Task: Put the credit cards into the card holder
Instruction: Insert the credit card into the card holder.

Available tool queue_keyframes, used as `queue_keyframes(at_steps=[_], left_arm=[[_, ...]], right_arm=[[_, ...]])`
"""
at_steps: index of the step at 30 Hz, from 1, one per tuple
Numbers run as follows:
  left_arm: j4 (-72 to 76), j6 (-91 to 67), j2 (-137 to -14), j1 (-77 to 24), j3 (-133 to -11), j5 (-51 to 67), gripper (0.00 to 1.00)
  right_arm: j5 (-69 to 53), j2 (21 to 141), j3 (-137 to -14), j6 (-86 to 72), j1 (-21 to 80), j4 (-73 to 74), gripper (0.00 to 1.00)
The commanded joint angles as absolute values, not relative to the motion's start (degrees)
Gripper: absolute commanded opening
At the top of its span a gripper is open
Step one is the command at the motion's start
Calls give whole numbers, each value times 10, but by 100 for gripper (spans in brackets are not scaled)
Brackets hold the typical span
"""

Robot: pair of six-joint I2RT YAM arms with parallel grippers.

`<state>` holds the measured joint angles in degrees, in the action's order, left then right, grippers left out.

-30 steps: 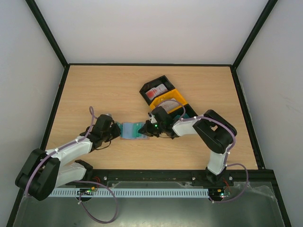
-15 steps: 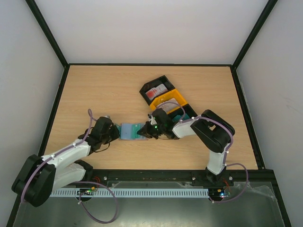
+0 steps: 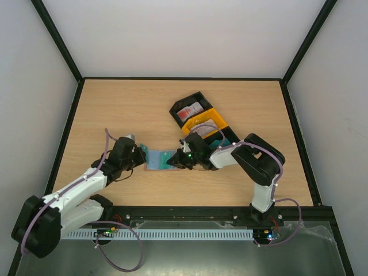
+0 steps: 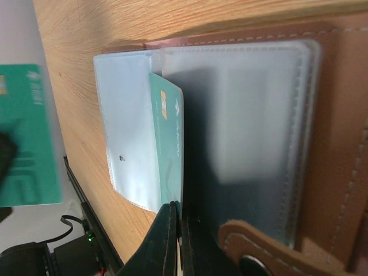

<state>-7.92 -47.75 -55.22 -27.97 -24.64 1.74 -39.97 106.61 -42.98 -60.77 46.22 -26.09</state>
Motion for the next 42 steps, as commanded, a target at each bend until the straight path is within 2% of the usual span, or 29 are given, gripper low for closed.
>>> queue_keyframes(at_steps=[1, 11, 23, 42], left_arm=[[-52, -457, -605, -280, -226, 49, 2], [-54, -448, -647, -279, -209, 49, 2], [-93, -448, -633, -279, -209, 12, 3], [-88, -445, -645, -279, -212, 20, 2]], right_arm=[[-398, 1080, -416, -609, 469, -251, 2], [-416, 1093, -420, -636, 470, -296, 2], [-419, 1099, -389, -736, 469, -473, 2], [-416, 1138, -434, -720, 484, -426, 2]])
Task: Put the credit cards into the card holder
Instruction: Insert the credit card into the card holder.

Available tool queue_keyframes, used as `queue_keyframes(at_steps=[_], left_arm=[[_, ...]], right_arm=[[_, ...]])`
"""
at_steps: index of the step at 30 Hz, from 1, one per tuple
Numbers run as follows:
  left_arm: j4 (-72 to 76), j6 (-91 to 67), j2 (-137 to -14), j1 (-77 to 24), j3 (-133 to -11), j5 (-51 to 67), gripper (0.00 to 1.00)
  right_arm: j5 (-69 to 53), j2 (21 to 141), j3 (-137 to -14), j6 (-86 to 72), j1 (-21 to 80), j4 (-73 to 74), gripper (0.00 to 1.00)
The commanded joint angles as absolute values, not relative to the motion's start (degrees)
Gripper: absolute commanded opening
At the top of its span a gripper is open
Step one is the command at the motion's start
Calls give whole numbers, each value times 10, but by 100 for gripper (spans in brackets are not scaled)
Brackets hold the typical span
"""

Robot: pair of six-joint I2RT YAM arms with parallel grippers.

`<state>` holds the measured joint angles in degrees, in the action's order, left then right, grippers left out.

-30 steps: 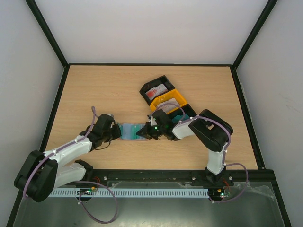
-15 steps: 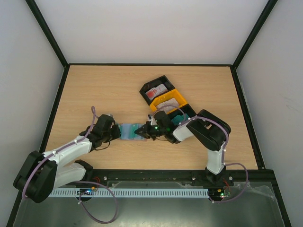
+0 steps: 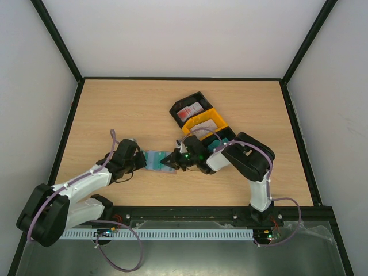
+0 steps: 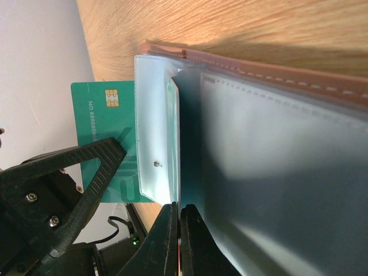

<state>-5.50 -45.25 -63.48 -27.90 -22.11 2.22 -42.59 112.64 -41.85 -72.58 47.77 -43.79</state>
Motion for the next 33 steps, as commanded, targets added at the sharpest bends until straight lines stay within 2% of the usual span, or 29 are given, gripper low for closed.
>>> queue_keyframes(at_steps=[1, 18, 23, 26, 33], left_arm=[[-88, -445, -645, -279, -212, 20, 2], [-86, -452, -634, -280, -203, 20, 2], [-82, -454, -632, -280, -199, 28, 2], [-84, -454, -627, -280, -199, 29, 2], [-113, -463, -574, -280, -220, 1, 2]], right_arm=[[-411, 1139, -435, -721, 485, -425, 2], [-367, 1168, -459, -751, 512, -438, 2], [-355, 1162, -474, -727, 515, -391, 3], [-344, 1153, -493, -697, 518, -339, 9], [-315, 1093, -496, -658, 519, -251, 38]])
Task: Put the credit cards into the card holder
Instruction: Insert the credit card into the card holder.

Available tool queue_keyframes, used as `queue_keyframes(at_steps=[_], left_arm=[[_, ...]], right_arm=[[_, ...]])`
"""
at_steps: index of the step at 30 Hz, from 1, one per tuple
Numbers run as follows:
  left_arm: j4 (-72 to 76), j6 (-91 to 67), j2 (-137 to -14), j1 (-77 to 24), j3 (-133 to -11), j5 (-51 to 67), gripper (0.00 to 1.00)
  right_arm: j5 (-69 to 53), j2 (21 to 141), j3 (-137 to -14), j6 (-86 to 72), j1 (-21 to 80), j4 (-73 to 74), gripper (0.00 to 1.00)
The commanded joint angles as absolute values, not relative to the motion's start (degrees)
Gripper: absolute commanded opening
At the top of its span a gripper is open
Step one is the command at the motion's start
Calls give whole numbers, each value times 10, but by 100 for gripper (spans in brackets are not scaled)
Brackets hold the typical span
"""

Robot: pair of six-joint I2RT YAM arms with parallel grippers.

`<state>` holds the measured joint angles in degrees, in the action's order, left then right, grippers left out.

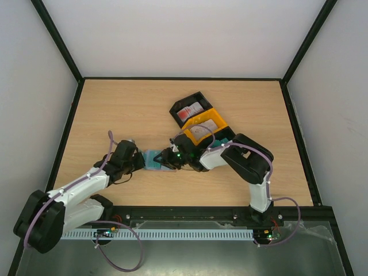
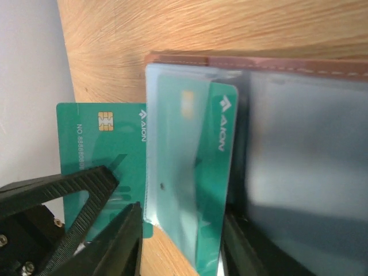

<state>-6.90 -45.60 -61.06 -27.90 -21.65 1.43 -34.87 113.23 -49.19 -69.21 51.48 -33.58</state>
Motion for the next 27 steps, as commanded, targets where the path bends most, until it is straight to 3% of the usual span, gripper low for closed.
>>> queue_keyframes(at_steps=[1, 10, 16, 24, 27], left_arm=[[-117, -464, -563, -281, -224, -2, 2], [-145, -454, -525, -280, -251, -7, 2], [-120, -449, -553, -280, -245, 9, 2], [-96, -461, -602, -280, -228, 29, 2], [-99, -466, -613, -280, -224, 23, 2]], right_arm=[[-309, 1084, -496, -653, 519, -238, 40], [-235, 1047, -499, -605, 519, -130, 43], [-252, 1070, -525, -587, 521, -125, 24], [-290, 1113, -543, -600, 523, -166, 20], [-295, 1121, -547, -601, 524, -175, 7]])
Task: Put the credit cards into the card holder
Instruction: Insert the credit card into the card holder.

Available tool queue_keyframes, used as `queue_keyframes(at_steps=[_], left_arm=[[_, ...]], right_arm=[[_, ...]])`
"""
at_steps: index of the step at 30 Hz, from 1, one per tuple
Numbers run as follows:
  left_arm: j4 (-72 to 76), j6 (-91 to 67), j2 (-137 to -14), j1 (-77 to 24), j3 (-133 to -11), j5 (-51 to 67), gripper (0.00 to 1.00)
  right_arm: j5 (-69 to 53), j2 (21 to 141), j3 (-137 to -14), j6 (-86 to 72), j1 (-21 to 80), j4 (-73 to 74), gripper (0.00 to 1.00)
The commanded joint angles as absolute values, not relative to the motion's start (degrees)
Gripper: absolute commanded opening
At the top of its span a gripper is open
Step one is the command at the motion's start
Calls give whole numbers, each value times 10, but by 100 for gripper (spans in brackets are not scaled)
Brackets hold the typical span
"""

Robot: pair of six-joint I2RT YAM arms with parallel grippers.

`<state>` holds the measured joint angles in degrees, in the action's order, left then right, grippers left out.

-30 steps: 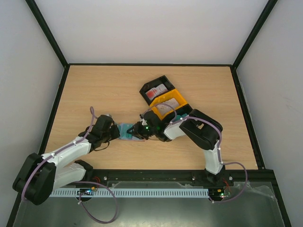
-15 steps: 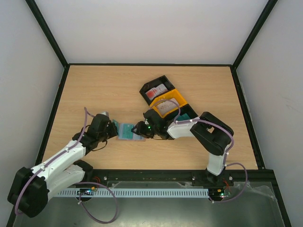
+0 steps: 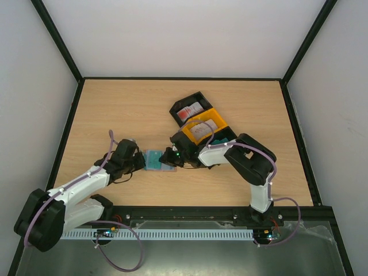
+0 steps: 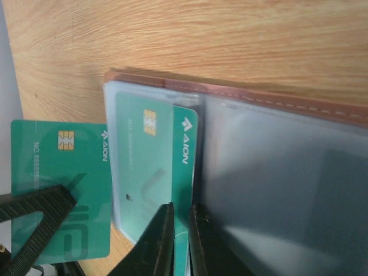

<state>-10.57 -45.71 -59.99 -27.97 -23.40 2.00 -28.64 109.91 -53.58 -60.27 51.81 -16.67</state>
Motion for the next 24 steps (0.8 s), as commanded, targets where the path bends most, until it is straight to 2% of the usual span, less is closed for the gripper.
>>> queue_keyframes(at_steps=[1, 6, 12, 24], left_arm=[[-99, -467, -613, -280, -222, 22, 2], [-97, -473, -613, -280, -213, 25, 3], [-97, -473, -609, -281, -210, 27, 3], [-124, -469, -570, -281, -221, 5, 2]], right_arm=[[-296, 1123, -549, -600, 524, -176, 5], [-304, 1133, -560, -593, 525, -180, 2], [-329, 1138, -558, -593, 525, -229, 3], [-323, 1128, -562, -561, 525, -248, 20]])
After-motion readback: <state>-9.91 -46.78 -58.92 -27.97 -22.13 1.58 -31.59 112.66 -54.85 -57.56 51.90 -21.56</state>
